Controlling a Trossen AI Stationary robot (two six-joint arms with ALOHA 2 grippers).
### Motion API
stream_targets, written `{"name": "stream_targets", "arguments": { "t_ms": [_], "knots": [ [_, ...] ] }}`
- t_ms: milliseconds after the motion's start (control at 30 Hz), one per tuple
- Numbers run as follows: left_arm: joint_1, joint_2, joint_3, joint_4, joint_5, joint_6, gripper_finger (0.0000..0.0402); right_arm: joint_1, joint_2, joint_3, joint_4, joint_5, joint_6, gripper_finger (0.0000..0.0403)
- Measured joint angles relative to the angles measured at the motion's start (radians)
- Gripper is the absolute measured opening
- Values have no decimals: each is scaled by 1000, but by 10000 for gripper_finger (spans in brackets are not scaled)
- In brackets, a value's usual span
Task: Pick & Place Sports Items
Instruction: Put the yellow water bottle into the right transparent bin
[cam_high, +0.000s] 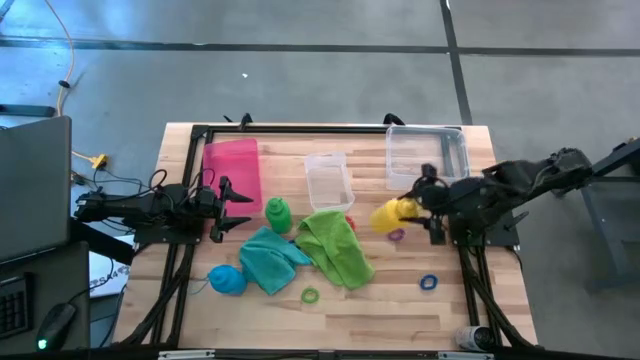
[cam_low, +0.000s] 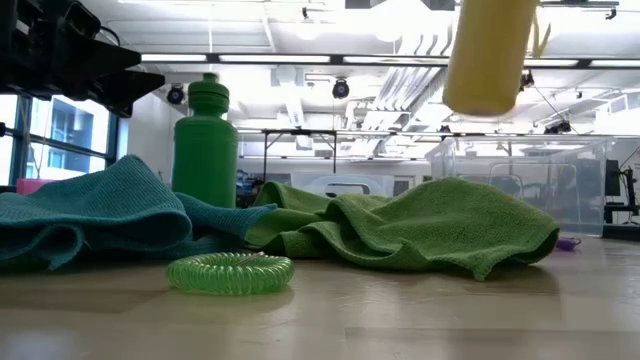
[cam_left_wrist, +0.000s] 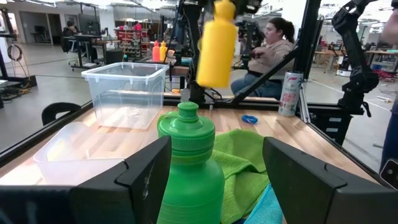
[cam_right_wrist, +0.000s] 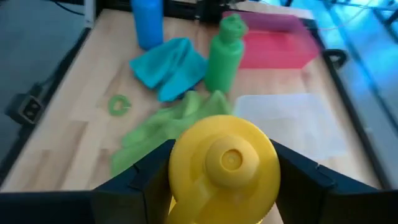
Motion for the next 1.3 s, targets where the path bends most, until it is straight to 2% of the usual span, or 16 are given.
{"name": "stream_targets", "arguments": {
  "t_ms": [267, 467, 600, 1000, 1300],
  "knots": [
    [0, 0, 0, 0, 0, 0, 249, -119, 1, 195, -120, 2, -53, 207],
    [0, 0, 0, 0, 0, 0, 249, -241, 0, 292, -161, 1, -57, 208],
    [0, 0, 0, 0, 0, 0, 249, -336, -7, 304, -169, 1, -71, 208],
    [0, 0, 0, 0, 0, 0, 249, -722, 24, 304, -176, 12, -106, 208],
    [0, 0, 0, 0, 0, 0, 249, -963, 142, 304, -185, -125, -35, 208]
  ]
}}
